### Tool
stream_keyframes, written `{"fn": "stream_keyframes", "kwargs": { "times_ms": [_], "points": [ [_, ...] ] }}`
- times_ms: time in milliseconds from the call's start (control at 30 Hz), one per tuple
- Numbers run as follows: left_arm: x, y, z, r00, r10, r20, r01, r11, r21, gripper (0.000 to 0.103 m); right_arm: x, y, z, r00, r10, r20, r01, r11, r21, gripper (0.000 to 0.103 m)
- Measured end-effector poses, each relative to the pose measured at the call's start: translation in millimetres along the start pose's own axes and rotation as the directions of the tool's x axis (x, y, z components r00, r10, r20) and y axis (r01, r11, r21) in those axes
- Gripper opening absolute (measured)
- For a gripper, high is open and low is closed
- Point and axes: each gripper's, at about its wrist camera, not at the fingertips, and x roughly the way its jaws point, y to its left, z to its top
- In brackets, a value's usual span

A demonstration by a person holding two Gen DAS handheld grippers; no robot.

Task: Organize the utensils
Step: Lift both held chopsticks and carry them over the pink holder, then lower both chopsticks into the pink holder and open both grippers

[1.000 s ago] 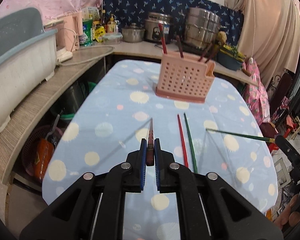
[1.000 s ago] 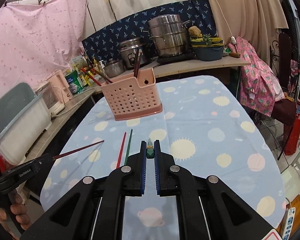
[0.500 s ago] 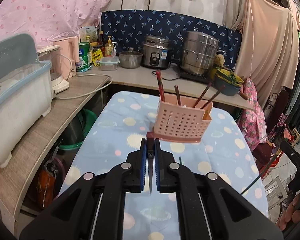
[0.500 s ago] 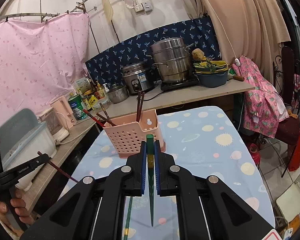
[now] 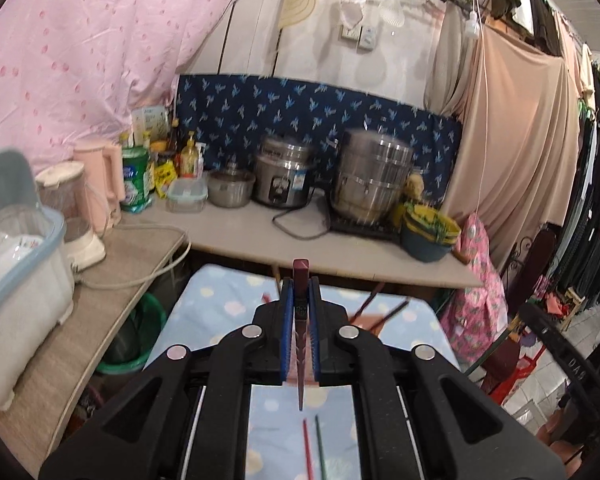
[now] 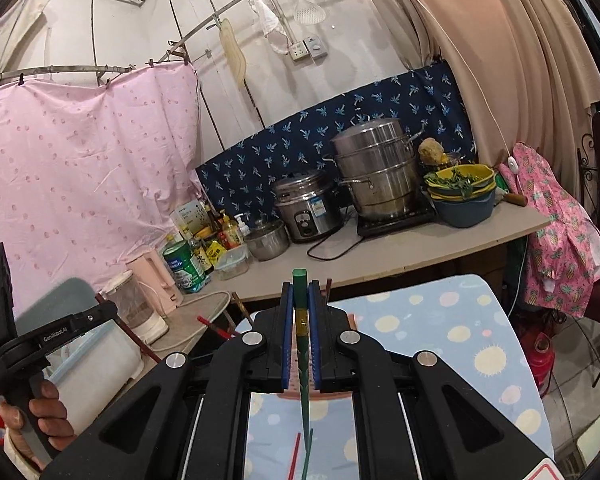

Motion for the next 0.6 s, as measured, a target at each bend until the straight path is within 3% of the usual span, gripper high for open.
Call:
{"fn": "stream_keyframes", "kwargs": {
  "times_ms": [167, 367, 600],
  "points": [
    [15, -17, 41, 0.997, -0.028, 0.075, 0.028, 1.0, -0.007, 0.007, 29, 11, 34, 0.999, 0.003, 0.038, -0.003, 1.0, -0.016, 0.007],
    [47, -30, 72, 0.99, 0.005, 0.138, -0.004, 1.0, -0.008, 0.007, 67, 19, 64, 0.997, -0.01, 0.079, 0.012, 0.999, -0.03, 0.007],
    [90, -22, 62, 0.994, 0.062, 0.094, -0.062, 0.998, 0.007, 0.007, 116, 19, 69, 0.997, -0.025, 0.067, 0.027, 0.999, -0.031, 0.007]
  ]
}}
